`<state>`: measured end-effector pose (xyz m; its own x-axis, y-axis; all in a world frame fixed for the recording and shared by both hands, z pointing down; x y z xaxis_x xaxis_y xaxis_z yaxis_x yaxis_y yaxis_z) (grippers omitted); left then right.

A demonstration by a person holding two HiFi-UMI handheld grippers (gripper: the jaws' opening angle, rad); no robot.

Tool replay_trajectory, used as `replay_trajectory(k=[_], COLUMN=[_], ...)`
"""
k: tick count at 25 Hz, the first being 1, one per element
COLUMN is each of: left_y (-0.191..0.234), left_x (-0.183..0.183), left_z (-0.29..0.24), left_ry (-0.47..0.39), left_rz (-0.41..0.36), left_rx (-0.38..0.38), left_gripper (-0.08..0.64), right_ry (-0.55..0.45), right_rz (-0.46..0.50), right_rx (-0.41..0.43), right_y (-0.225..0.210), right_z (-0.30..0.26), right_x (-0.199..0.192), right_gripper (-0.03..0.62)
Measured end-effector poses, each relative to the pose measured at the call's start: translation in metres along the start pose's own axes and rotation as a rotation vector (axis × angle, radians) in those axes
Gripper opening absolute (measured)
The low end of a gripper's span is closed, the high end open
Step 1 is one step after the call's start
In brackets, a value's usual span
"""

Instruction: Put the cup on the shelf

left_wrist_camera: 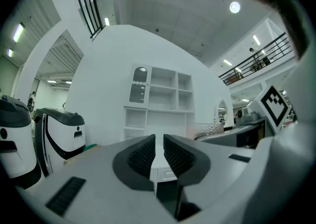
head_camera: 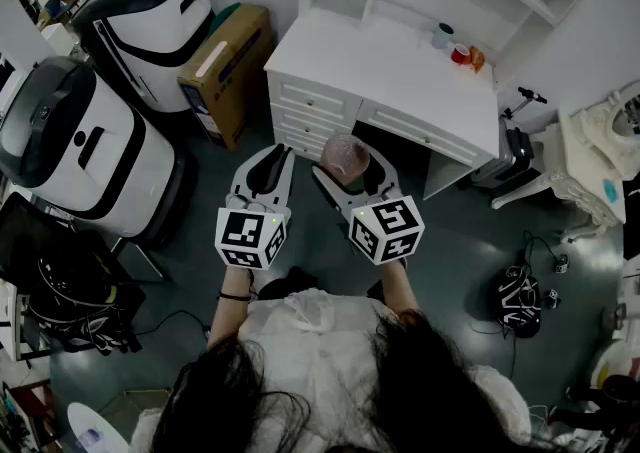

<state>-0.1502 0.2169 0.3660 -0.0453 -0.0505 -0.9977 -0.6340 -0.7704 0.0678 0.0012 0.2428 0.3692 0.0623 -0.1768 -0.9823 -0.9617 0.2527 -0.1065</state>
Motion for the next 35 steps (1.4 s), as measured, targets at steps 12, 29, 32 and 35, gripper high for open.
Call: replay_trajectory(k=[12, 29, 32, 35], left_y=[0.027, 0.054, 0.058, 0.063], left_x=[0.0, -0.021, -0.019, -0.018], left_z=[-0.019, -0.05, -0.063, -0.077], left_ry=[0.006, 0.065, 0.069, 0.072], left_rz=[-0.012, -0.045, -0.046, -0.042], left_rx=[-0.029, -0.14, -0.14, -0.134], left_gripper=[0.061, 0.061, 0.061, 0.061], right_ry=[-0.014, 0.039, 0.04, 0.035], right_rz=[-0.03, -0.037, -0.047, -0.06], right_rx=[-0.013, -0.09, -0.105, -0.108], right_y=[-0.003, -0.013, -0.027, -0.041], right_z=[-0.029, -0.049, -0.053, -0.063], right_x=[0.002, -0.019, -0.018, -0.017], right_gripper=[0.351, 0.351, 0.351, 0.351])
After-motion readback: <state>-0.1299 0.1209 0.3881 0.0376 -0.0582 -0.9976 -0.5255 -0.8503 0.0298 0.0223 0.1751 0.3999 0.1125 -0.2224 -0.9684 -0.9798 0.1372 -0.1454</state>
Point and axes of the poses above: the fingertips, and each gripper's own axes: z backward along the fingers, y to its left, x out of its top, the point moved 6 cm from there along z, backward along the fingers, and after that the axes turned 10 degrees about -x, right-handed, at the moved point
